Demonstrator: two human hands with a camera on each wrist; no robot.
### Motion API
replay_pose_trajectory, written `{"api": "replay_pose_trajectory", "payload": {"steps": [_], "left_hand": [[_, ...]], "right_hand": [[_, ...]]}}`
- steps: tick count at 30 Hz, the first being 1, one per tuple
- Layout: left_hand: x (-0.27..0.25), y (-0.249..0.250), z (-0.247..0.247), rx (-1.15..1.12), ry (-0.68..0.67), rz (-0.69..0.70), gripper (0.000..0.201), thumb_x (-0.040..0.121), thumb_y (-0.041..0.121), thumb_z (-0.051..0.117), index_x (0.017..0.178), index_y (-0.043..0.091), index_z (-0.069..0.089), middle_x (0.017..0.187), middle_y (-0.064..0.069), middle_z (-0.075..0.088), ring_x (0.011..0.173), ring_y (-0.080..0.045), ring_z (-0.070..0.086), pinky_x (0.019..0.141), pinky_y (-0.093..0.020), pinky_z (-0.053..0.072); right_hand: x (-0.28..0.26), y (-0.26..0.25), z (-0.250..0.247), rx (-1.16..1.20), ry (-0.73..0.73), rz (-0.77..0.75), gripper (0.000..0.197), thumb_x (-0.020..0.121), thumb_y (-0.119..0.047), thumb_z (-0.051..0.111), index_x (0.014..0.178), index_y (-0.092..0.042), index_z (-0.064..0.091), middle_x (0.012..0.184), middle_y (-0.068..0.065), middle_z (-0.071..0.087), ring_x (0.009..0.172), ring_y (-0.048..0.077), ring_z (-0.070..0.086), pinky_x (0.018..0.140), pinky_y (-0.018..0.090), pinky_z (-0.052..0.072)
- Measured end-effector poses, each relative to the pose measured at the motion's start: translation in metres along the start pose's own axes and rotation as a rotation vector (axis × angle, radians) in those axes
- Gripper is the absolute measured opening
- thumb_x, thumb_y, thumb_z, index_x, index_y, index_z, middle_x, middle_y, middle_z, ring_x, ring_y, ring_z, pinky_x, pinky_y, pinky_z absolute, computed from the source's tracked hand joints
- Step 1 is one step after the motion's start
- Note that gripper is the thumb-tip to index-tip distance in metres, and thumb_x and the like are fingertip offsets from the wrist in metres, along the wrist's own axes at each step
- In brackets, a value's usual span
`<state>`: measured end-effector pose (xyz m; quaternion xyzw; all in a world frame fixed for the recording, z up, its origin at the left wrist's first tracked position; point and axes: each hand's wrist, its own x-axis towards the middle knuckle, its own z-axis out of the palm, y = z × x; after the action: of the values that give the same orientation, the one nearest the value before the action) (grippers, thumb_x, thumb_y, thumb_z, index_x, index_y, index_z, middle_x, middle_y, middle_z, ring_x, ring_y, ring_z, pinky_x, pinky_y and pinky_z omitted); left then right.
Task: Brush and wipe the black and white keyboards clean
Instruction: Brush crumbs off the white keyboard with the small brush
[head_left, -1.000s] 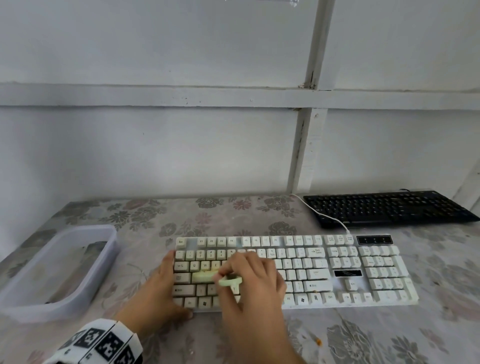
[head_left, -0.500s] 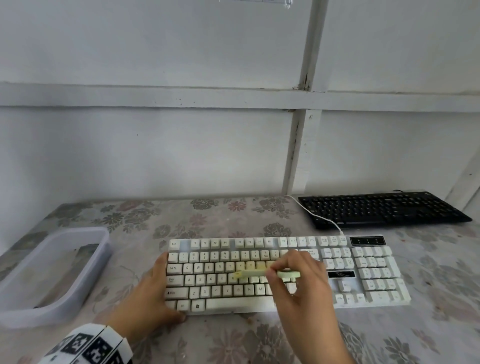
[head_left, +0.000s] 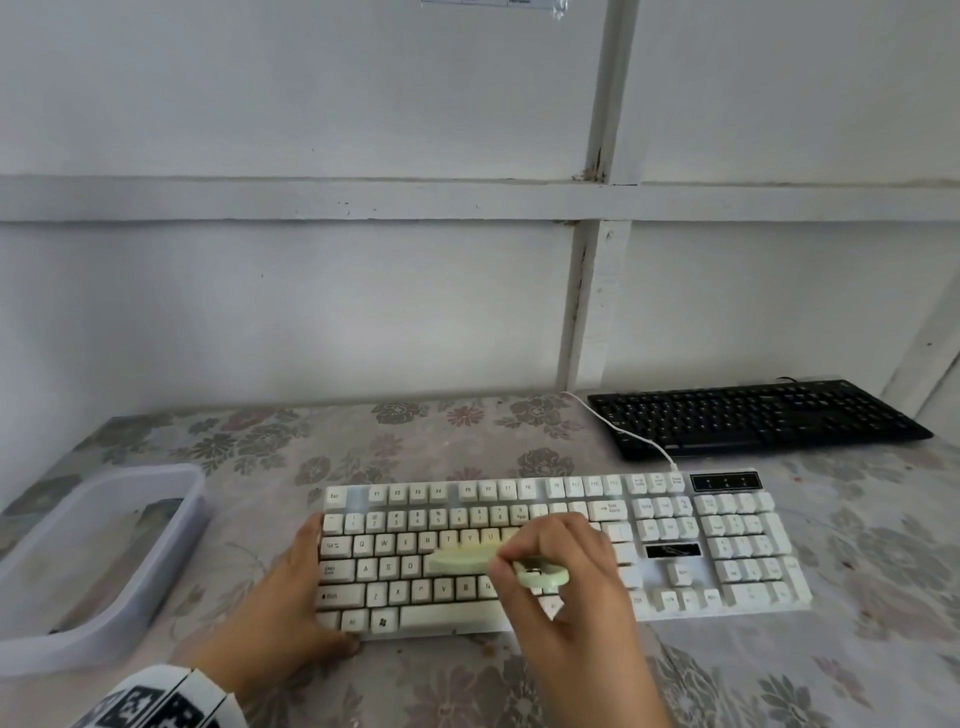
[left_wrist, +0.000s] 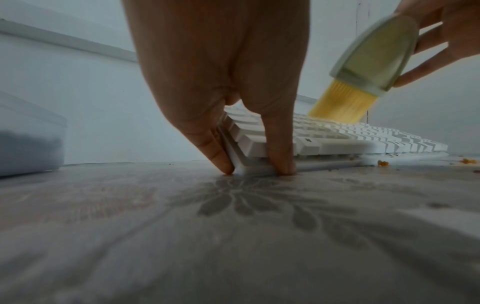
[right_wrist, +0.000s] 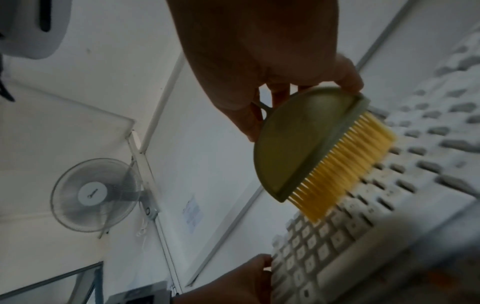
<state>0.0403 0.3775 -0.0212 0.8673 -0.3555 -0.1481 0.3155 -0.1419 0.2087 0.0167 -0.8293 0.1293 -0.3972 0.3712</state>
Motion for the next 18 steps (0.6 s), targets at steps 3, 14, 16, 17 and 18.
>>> {"api": "replay_pose_trajectory", "payload": {"steps": [3, 14, 16, 17, 18], "left_hand": [[0.001, 0.001, 0.000, -0.006, 0.004, -0.009, 0.108, 0.040, 0.041, 0.072, 0.124, 0.048, 0.005, 0.123, 0.023, 0.035, 0.113, -0.001, 0.043, 0.086, -0.014, 0.037], [0.000, 0.000, 0.001, 0.005, -0.010, -0.012, 0.113, 0.040, 0.044, 0.072, 0.131, 0.043, 0.004, 0.127, 0.017, 0.036, 0.115, -0.002, 0.042, 0.085, -0.011, 0.034], [0.000, 0.000, 0.001, 0.008, -0.004, -0.010, 0.113, 0.039, 0.046, 0.071, 0.130, 0.044, 0.004, 0.128, 0.016, 0.037, 0.117, -0.004, 0.042, 0.090, -0.015, 0.036], [0.000, 0.000, 0.001, 0.007, -0.001, -0.009, 0.113, 0.039, 0.045, 0.071, 0.131, 0.043, 0.005, 0.129, 0.016, 0.038, 0.117, -0.004, 0.042, 0.092, -0.017, 0.037], [0.000, 0.000, 0.001, 0.005, 0.001, -0.011, 0.113, 0.040, 0.045, 0.071, 0.132, 0.043, 0.006, 0.129, 0.016, 0.038, 0.117, -0.004, 0.042, 0.093, -0.019, 0.037]], "right_hand": [[-0.002, 0.011, -0.009, 0.049, 0.018, 0.046, 0.009, 0.073, -0.044, 0.054, 0.080, -0.039, 0.053, 0.093, -0.016, 0.056, 0.092, 0.006, 0.048, 0.075, 0.012, 0.039], [0.005, 0.029, -0.052, 0.094, 0.007, 0.111, 0.028, 0.078, -0.013, 0.075, 0.074, -0.036, 0.059, 0.082, -0.011, 0.063, 0.083, 0.014, 0.058, 0.068, 0.020, 0.044], [0.006, 0.037, -0.063, 0.050, 0.018, 0.155, 0.031, 0.078, -0.009, 0.074, 0.075, -0.036, 0.060, 0.084, -0.011, 0.063, 0.086, 0.014, 0.057, 0.069, 0.021, 0.044], [0.006, 0.040, -0.067, 0.014, 0.048, 0.154, 0.033, 0.077, -0.008, 0.074, 0.076, -0.036, 0.059, 0.086, -0.013, 0.063, 0.086, 0.010, 0.056, 0.068, 0.017, 0.042], [0.007, 0.040, -0.071, -0.015, 0.080, 0.134, 0.034, 0.076, -0.007, 0.075, 0.078, -0.037, 0.058, 0.088, -0.016, 0.063, 0.087, 0.008, 0.055, 0.069, 0.012, 0.039]]}}
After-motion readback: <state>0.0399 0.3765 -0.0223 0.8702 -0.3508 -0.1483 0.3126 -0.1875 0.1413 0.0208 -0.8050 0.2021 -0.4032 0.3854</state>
